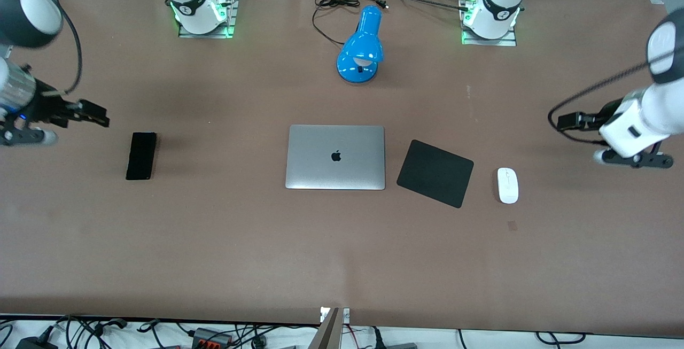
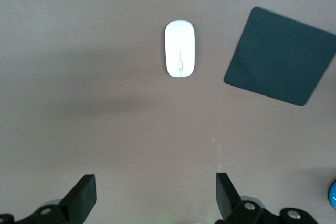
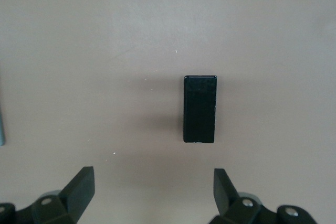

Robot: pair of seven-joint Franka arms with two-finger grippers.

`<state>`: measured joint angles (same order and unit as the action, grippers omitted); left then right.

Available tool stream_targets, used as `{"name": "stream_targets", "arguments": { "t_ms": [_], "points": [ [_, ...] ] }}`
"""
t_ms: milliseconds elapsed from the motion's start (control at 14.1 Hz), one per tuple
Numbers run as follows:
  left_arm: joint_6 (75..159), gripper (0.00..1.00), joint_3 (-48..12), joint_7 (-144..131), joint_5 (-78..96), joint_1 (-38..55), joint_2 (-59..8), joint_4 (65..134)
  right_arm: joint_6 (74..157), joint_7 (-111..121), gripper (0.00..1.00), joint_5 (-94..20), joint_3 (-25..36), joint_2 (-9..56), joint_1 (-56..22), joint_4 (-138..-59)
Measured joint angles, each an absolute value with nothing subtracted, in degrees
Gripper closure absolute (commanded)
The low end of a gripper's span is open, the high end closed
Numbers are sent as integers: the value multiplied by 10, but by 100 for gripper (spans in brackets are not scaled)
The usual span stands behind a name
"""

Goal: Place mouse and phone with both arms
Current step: 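Reach the right gripper to the black phone while the left gripper reaches the mouse, then grasp the phone with the right gripper while the left gripper grasps the mouse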

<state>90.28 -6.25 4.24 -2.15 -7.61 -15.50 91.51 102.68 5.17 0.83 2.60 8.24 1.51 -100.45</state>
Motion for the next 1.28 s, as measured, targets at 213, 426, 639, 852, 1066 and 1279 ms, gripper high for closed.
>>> {"name": "stream_targets", "arguments": {
  "t_ms": [213, 426, 639, 852, 1066, 1279],
  "points": [
    [971, 0, -63, 43, -21, -72, -234, 908, 1064, 52, 0, 34, 28, 148, 21, -1008],
    [1061, 0, -63, 43, -23, -71, -328, 900, 1112, 52, 0, 36, 29, 214, 32, -1017],
    [1110, 0, -63, 41, -53, -71, -385, 891, 1134, 52, 0, 36, 30, 275, 44, -1021],
    [1111, 0, -64, 14, -55, -71, -394, 889, 1155, 52, 0, 36, 30, 313, 54, -1021],
    [1112, 0, -70, -14, -55, -66, -397, 889, 1174, 53, 0, 36, 30, 329, 72, -1021],
    [1129, 0, -71, -21, -55, -54, -412, 889, 1182, 53, 0, 36, 30, 343, 79, -1022]
  ]
}}
